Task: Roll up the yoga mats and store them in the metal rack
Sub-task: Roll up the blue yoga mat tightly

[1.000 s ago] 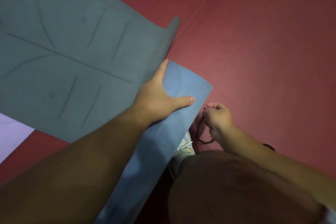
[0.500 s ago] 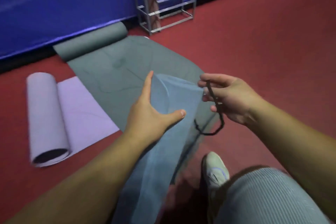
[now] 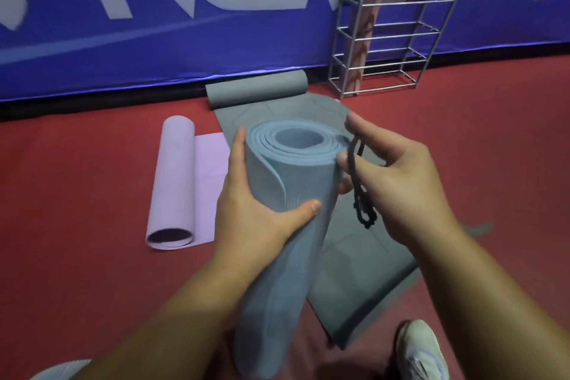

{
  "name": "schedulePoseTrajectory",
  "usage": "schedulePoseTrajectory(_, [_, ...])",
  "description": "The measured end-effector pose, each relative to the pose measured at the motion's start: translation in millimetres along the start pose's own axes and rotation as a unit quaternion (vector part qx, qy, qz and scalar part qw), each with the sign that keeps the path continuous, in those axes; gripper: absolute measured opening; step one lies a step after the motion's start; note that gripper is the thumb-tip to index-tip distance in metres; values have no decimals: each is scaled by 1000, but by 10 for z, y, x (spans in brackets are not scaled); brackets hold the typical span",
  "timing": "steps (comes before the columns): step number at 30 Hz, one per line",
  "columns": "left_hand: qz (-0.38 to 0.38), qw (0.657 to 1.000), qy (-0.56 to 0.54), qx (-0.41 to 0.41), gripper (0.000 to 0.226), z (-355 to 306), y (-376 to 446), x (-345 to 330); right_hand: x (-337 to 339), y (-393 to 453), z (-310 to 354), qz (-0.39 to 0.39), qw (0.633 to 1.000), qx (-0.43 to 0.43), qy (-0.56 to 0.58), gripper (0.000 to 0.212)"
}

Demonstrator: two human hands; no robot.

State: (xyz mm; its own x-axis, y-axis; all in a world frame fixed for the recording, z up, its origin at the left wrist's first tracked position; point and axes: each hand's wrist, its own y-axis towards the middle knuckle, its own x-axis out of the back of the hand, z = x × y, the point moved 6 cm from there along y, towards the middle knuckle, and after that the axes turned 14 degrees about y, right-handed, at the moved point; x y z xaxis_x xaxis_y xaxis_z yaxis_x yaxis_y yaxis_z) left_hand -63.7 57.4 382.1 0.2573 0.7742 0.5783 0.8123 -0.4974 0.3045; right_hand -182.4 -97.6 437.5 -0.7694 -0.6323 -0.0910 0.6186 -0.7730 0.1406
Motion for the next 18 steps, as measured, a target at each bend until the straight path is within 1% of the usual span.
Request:
schedulePoseTrajectory(3, [-12, 1000, -7, 11, 133, 50, 6, 51, -191, 31, 96, 33, 990, 90, -104, 55])
schedulePoseTrajectory(5, [-8, 1000, -18, 16, 131, 38, 16, 79, -309, -4, 180, 29, 973, 171, -149, 53])
schedulePoseTrajectory(7, [-10, 999, -32, 13, 130, 50, 23, 103, -451, -74, 204, 39, 944, 252, -210, 50])
schedulePoseTrajectory(9, [-9, 999, -51, 14, 126, 110, 53, 87, -605, -142, 184, 80, 908, 303, -278, 53])
schedulePoseTrajectory(11, [-17, 998, -57, 12, 119, 186, 87, 64, -741, -155, 162, 117, 897, 294, -309, 61])
schedulePoseTrajectory(14, [-26, 999, 4, -25, 110, 250, 96, 3, -900, -136, 87, 156, 887, 244, -359, 77])
schedulePoseTrajectory(15, [-24, 999, 7, -33, 112, 243, 97, -12, -929, -116, 71, 156, 882, 233, -380, 81])
schedulePoseTrajectory(16, [-13, 999, -13, -29, 117, 219, 96, -19, -946, -90, 69, 152, 875, 228, -399, 82])
schedulePoseTrajectory(18, [23, 998, -49, -15, 129, 172, 104, -40, -943, -36, 86, 137, 871, 219, -418, 79])
